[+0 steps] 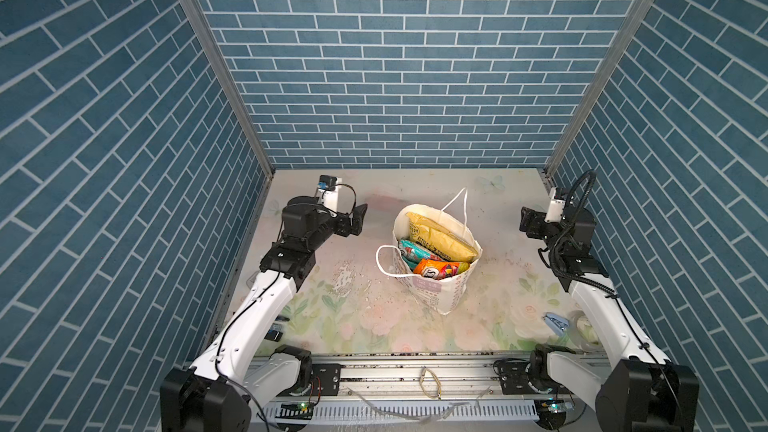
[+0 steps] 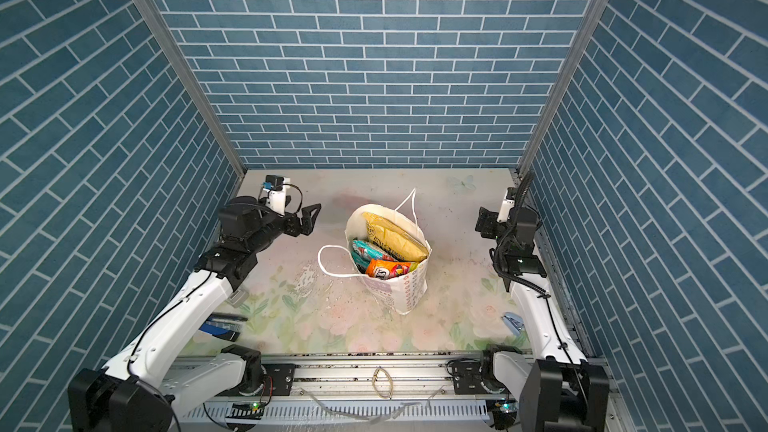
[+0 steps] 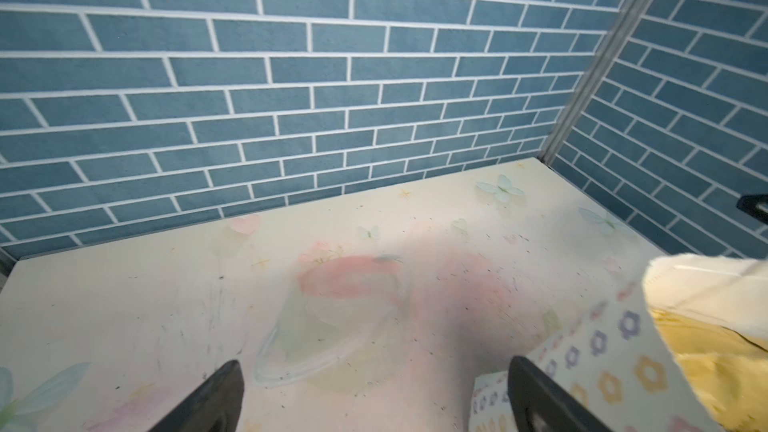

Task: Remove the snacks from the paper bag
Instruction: 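Raise both arms and reach the right gripper down into the paper bag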

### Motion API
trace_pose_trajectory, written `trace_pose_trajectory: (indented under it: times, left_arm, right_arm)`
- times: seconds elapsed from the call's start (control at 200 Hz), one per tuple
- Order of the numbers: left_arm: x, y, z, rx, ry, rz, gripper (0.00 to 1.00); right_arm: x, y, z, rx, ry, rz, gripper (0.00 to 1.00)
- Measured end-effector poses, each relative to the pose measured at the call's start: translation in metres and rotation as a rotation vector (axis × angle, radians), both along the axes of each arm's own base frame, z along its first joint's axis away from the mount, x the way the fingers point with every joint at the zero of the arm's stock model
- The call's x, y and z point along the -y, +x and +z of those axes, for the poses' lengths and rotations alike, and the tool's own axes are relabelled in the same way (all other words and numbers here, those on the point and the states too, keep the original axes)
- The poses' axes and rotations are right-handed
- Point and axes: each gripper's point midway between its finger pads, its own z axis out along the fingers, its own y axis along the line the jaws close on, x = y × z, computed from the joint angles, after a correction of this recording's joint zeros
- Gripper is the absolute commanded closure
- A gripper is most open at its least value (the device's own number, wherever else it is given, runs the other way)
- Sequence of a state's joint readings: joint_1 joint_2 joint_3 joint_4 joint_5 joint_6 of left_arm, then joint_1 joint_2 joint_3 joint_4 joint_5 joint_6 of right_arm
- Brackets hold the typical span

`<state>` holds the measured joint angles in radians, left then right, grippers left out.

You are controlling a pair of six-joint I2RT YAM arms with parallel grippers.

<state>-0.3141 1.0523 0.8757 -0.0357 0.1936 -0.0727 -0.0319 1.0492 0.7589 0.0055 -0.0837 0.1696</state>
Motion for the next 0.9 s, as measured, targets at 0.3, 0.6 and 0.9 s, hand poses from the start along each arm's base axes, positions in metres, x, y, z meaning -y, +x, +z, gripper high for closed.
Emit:
trace_pose_trajectory:
  times: [0.3, 0.6, 0.9]
  left_arm:
    - [-0.012, -0.021, 0.006, 0.008, 0.065, 0.151, 0.00]
    - [-0.037, -0.035, 0.041, 0.053, 0.038, 0.258, 0.00]
    - [-0.036, -0.032, 0.023, -0.017, 0.052, 0.265, 0.00]
  right_arm:
    - [-0.044, -0.021, 0.057, -0.061, 0.103, 0.176, 0.28]
    - [-0.129, -0.090, 0.150, 0.060, 0.176, 0.577, 0.37]
    - [-0.209, -0.186, 0.185, 0.052, 0.200, 1.085, 0.62]
